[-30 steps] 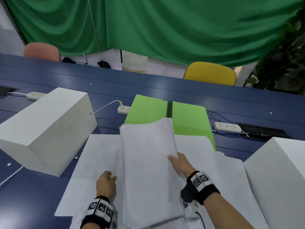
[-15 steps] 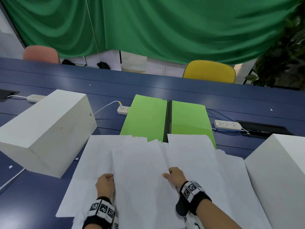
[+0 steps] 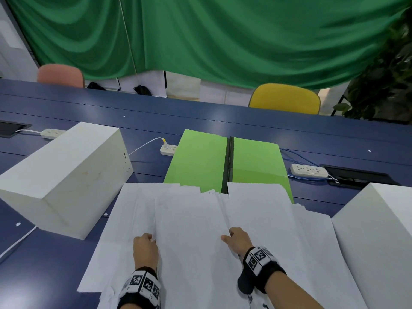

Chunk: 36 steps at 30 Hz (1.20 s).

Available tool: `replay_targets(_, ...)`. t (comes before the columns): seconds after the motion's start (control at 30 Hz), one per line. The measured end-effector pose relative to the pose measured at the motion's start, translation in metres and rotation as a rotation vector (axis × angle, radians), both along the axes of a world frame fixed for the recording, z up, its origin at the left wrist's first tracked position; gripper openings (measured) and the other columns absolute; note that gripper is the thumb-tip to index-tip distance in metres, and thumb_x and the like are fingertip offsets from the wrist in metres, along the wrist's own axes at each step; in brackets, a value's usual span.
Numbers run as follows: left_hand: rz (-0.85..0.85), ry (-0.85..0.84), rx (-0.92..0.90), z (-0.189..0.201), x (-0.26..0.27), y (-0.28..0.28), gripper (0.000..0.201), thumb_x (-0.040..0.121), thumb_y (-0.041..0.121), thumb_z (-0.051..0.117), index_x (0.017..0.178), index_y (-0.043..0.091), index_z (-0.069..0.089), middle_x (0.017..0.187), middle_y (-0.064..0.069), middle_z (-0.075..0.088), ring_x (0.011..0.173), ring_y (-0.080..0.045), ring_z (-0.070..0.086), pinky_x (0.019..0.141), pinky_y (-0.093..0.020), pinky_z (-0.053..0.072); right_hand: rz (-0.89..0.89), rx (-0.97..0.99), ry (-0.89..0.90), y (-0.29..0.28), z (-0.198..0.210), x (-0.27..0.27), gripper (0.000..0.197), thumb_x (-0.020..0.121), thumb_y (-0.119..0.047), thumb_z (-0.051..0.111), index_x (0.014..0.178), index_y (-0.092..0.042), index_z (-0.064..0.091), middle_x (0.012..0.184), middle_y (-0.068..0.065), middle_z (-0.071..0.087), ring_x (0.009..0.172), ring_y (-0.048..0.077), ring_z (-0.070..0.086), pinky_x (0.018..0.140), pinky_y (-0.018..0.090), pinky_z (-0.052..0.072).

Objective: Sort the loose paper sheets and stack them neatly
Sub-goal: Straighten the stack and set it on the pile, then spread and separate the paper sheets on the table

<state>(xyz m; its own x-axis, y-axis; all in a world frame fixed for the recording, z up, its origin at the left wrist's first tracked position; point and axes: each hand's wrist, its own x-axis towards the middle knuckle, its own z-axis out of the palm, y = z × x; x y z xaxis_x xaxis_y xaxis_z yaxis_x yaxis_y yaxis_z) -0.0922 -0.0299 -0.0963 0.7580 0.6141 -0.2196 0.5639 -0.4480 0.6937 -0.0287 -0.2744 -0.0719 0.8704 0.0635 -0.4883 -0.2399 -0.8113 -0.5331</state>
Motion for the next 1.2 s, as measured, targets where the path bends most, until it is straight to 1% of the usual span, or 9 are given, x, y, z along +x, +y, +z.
replay_targets(0.2,-0.058,-0.026,0.079,0.000,0.002,-0.005,0.032,0.086,-0.015,0.037,0.079,-0.001,0.065,0.074,-0.011,0.046,0.078,-0.033,0.054,0.072,-0.039,0.047,-0.065,0.069,-0.021,0.001,-0.001,-0.003,0.046,0.089,-0.023,0.058,0.056,-0.018,0.026,0.057,-0.004,0.030,0.052,0.009,0.029,0.047,0.022,0.021)
replay_targets(0.37,-0.036,-0.095,-0.282,0.003,-0.005,-0.006,0.038,0.096,0.034,0.046,0.106,-0.001,0.056,0.097,-0.013,0.059,0.098,-0.031,0.055,0.082,-0.033,0.040,-0.047,0.028,-0.026,0.001,-0.001,-0.003,0.042,0.092,-0.028,0.053,0.059,-0.019,0.028,0.061,-0.005,0.032,0.057,0.010,0.036,0.055,0.025,0.031)
replay_targets(0.43,-0.092,-0.074,-0.395,0.000,-0.008,-0.006,0.054,0.086,0.045,0.060,0.121,0.004,0.052,0.114,-0.010,0.060,0.110,-0.030,0.055,0.096,-0.038,0.043,0.000,0.015,0.009,0.004,0.001,-0.006,0.017,0.094,-0.032,0.049,0.083,-0.019,0.050,0.086,-0.004,0.053,0.087,0.018,0.054,0.083,0.031,0.041)
replay_targets(0.5,-0.176,-0.073,-0.416,0.002,-0.009,-0.012,0.061,0.079,0.033,0.072,0.127,0.008,0.046,0.121,-0.008,0.059,0.111,-0.026,0.056,0.098,-0.036,0.044,0.020,0.026,0.059,0.006,0.001,-0.010,0.047,0.093,-0.035,0.049,0.130,-0.006,0.039,0.128,0.008,0.051,0.122,0.027,0.047,0.100,0.031,0.036)
replay_targets(0.57,-0.291,-0.115,-0.339,0.014,-0.006,-0.022,0.057,0.082,0.010,0.068,0.132,0.005,0.041,0.126,-0.010,0.057,0.111,-0.025,0.056,0.099,-0.033,0.043,-0.020,0.116,0.069,0.005,0.000,-0.012,0.061,0.090,-0.034,0.056,0.135,-0.002,0.029,0.135,0.012,0.046,0.125,0.028,0.046,0.099,0.031,0.038)
replay_targets(0.77,-0.372,-0.581,-0.533,0.117,0.002,-0.027,0.034,0.076,0.008,0.067,0.105,0.023,0.059,0.092,0.016,0.073,0.086,0.002,0.066,0.076,-0.016,0.052,-0.153,1.008,0.091,-0.020,0.041,0.005,0.072,0.056,-0.043,0.085,0.113,-0.007,0.059,0.109,0.011,0.070,0.096,0.024,0.068,0.076,0.033,0.056)
replay_targets(0.83,-0.342,-0.706,-0.530,0.150,0.007,-0.025,0.027,0.079,0.002,0.068,0.102,0.016,0.062,0.087,0.015,0.073,0.082,-0.001,0.067,0.072,-0.015,0.053,-0.093,1.043,0.005,-0.014,0.077,0.014,0.064,0.052,-0.037,0.086,0.105,-0.009,0.065,0.097,0.002,0.073,0.088,0.015,0.069,0.073,0.027,0.055)
replay_targets(0.97,-0.320,-0.871,-0.508,0.196,0.010,-0.026,0.021,0.084,-0.001,0.059,0.093,0.017,0.063,0.078,0.019,0.072,0.075,0.003,0.066,0.067,-0.012,0.051,-0.102,1.031,-0.303,0.001,0.144,0.025,0.013,0.082,-0.003,0.066,0.092,-0.010,0.066,0.072,-0.011,0.073,0.068,0.003,0.067,0.067,0.021,0.055)
replay_targets(1.2,-0.205,-0.955,-0.519,0.181,0.002,-0.021,0.039,0.061,0.029,0.075,0.097,0.019,0.064,0.086,0.014,0.073,0.084,-0.003,0.067,0.075,-0.017,0.054,-0.065,1.001,-0.332,0.002,0.132,0.018,0.027,0.081,0.003,0.064,0.088,-0.023,0.063,0.076,-0.017,0.072,0.073,-0.004,0.067,0.068,0.014,0.052)
